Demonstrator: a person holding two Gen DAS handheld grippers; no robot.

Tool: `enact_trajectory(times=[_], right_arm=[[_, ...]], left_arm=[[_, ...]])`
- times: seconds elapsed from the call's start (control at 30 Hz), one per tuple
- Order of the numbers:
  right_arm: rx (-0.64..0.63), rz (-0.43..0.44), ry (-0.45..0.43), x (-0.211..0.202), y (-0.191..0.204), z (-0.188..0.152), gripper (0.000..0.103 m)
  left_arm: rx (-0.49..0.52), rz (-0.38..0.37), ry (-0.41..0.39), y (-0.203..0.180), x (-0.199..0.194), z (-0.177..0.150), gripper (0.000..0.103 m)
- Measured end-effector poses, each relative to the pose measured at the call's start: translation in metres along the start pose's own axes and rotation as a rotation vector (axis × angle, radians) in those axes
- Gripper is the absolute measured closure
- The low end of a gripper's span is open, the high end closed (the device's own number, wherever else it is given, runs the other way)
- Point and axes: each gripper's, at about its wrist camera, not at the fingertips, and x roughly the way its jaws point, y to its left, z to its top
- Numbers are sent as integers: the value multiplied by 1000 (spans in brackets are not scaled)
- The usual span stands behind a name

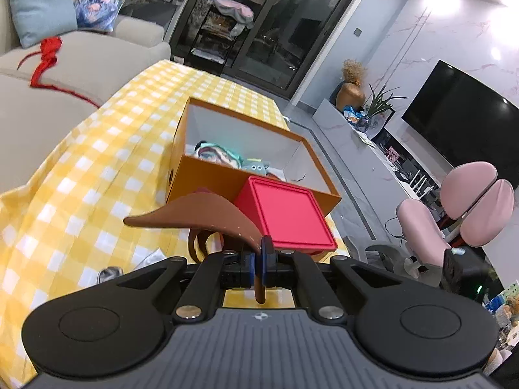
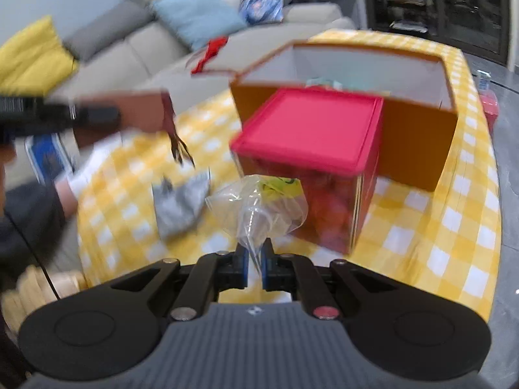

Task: Organize soft objects
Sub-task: 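Carry the brown pouch and clear bag over the orange box with both tools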

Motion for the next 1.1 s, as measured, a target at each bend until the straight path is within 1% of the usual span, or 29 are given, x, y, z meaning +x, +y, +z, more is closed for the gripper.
enact_trajectory(times=[0.07, 0.17, 0.23, 0.3, 0.37, 0.43, 0.5, 0.6, 0.73, 0.8, 0.9, 0.97, 1.0, 1.1], right_arm=[[-5, -7, -80, -13, 4, 12, 99], [-14, -3, -177, -29, 10, 27, 99], [2, -5, -224, -37, 8, 37, 99], [6, 10, -259, -45, 7, 48, 99], [8, 11, -289, -51, 4, 58, 99], [-14, 1, -290, -53, 2, 69, 99], [-53, -34, -308, -51, 1, 77, 99], [-45, -46, -311, -45, -9, 97, 99], [-72, -104, -312, -35, -20, 126, 99], [-63, -115, -308, -26, -28, 142, 99], [-27, -141, -300, -12, -47, 165, 99], [-6, -162, -285, 1, -62, 179, 99], [5, -165, -275, 7, -67, 185, 98], [59, -148, -233, 31, -93, 197, 99]], left_arm=[[4, 19, -3, -3, 3, 4, 99], [-47, 12, -11, -1, 8, 9, 99], [-75, 8, -31, -2, 9, 14, 99], [-65, 15, -60, -5, 9, 19, 99], [-37, 25, -72, -12, 12, 28, 99], [-16, 26, -79, -16, 14, 36, 99], [14, 31, -93, -21, 18, 47, 99], [45, 40, -111, -26, 23, 64, 99], [80, 28, -103, -29, 34, 87, 99], [105, 27, -103, -31, 43, 99, 99], [103, 70, -115, -30, 61, 113, 99], [101, 74, -102, -26, 77, 124, 99], [99, 75, -83, -22, 88, 129, 99], [82, 74, -22, -10, 121, 142, 99]])
